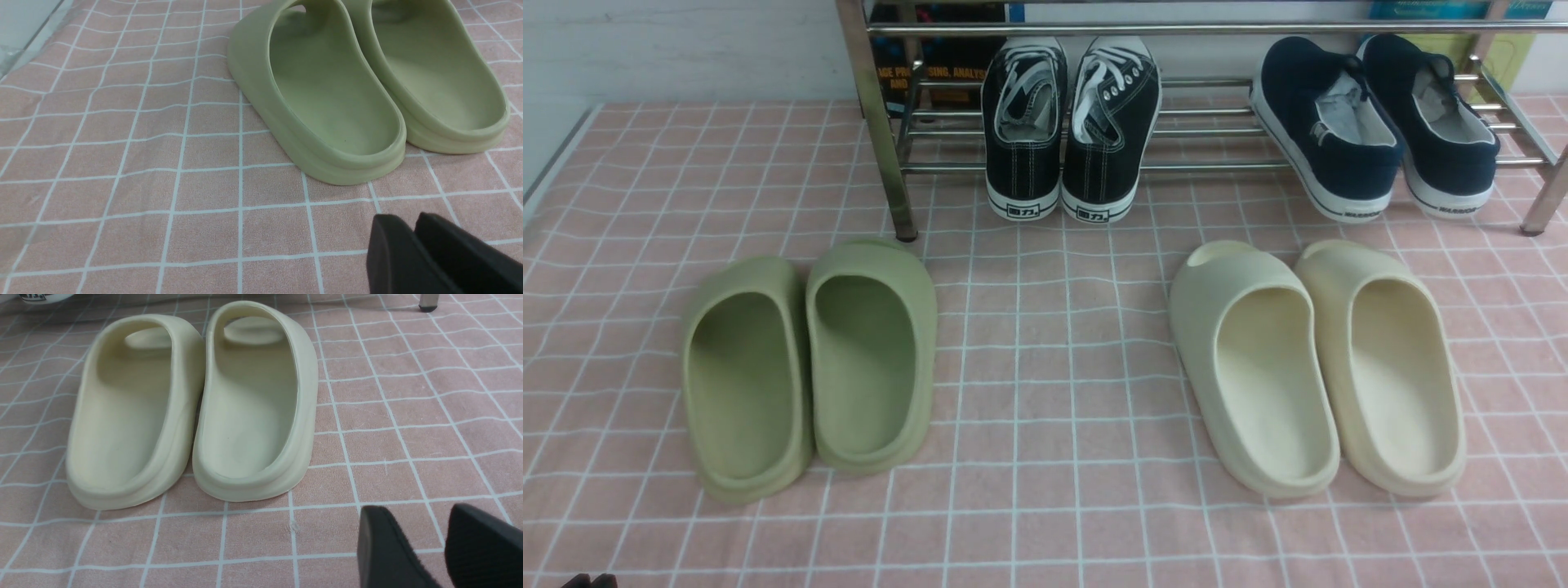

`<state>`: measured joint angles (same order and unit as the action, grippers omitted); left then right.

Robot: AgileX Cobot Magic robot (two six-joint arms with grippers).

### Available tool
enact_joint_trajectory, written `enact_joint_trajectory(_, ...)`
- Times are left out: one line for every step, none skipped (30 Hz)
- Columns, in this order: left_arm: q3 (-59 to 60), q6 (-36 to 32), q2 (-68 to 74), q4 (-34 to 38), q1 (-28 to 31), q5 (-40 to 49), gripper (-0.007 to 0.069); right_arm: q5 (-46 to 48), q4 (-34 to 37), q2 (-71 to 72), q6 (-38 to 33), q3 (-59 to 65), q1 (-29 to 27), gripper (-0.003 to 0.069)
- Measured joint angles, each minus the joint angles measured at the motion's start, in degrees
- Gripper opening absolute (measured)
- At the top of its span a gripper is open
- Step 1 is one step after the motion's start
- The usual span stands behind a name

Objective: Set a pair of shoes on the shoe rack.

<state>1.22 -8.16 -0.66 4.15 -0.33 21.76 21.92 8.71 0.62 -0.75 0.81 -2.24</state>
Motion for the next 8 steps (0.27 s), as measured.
enact_joint_trajectory(0.00,0.00,0.00,0.00,0.00,0.00,0.0112,0.00,0.00,0.00,0.00,0.00,0.00,0.0240)
enact_joint_trajectory(0.00,0.00,0.00,0.00,0.00,0.00,0.0113,0.00,0.00,0.00,0.00,0.00,0.00,0.0240)
enact_joint_trajectory(0.00,0.00,0.00,0.00,0.00,0.00,0.0114,0.00,0.00,0.00,0.00,0.00,0.00,0.0240)
enact_joint_trajectory(0.00,0.00,0.00,0.00,0.00,0.00,0.0115,0.00,0.00,0.00,0.00,0.00,0.00,0.0240)
enact_joint_trajectory(0.00,0.00,0.00,0.00,0.00,0.00,0.0116,0.00,0.00,0.00,0.00,0.00,0.00,0.0240)
enact_joint_trajectory(0.00,0.00,0.00,0.00,0.00,0.00,0.0117,0.00,0.00,0.00,0.00,0.00,0.00,0.0240)
enact_joint_trajectory(0.00,0.00,0.00,0.00,0.00,0.00,0.0119,0.00,0.00,0.00,0.00,0.00,0.00,0.0240)
enact_joint_trajectory(0.00,0.00,0.00,0.00,0.00,0.00,0.0120,0.00,0.00,0.00,0.00,0.00,0.00,0.0240)
